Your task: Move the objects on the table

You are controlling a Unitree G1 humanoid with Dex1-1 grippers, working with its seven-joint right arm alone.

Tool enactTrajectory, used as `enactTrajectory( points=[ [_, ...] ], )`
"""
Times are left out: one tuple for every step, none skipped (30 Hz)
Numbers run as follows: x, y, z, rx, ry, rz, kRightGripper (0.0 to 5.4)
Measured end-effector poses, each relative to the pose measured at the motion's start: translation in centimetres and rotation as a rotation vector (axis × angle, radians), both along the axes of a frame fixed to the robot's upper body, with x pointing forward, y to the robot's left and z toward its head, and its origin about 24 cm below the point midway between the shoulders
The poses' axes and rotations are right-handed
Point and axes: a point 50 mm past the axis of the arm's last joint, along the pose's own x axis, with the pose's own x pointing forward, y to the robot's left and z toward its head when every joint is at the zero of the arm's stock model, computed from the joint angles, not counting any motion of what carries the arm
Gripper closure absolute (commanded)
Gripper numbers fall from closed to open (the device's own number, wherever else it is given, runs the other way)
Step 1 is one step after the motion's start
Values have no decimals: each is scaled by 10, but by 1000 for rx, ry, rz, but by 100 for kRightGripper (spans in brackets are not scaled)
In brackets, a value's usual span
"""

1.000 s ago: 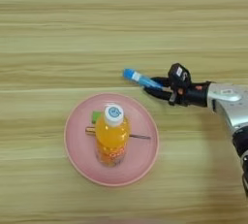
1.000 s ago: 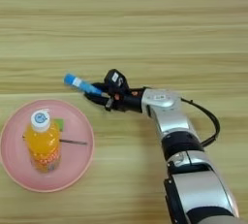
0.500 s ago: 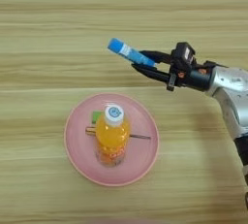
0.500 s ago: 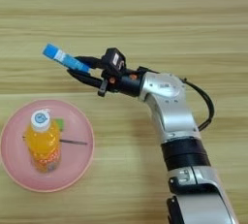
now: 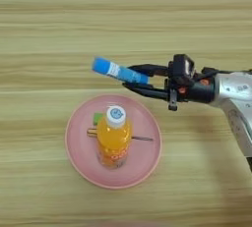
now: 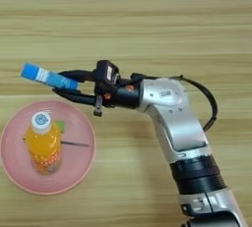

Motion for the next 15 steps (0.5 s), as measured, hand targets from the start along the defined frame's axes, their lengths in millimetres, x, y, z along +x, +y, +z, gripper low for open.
enactTrajectory(
  points=[
    [1, 2, -7, -33, 13, -3, 401],
    [1, 3, -10, -50, 18, -3, 401],
    [2, 3, -15, -79, 24, -12, 401],
    [2, 4, -18, -89, 32, -16, 401],
    [3, 4, -23, -116, 40, -24, 401],
    [3, 3, -26, -128, 43, -27, 401],
    [4, 3, -28, -140, 46, -31, 401],
    [4, 3, -30, -151, 49, -36, 401],
    [5, 3, -32, -162, 51, -40, 401],
    [5, 3, -35, -176, 54, -44, 401],
    [5, 4, -38, -192, 54, -39, 401],
    [5, 5, -40, -204, 56, -40, 401],
    [5, 5, -41, -210, 57, -40, 401],
    [5, 6, -43, -217, 59, -42, 401],
    [5, 6, -45, -231, 61, -50, 401]
  ],
)
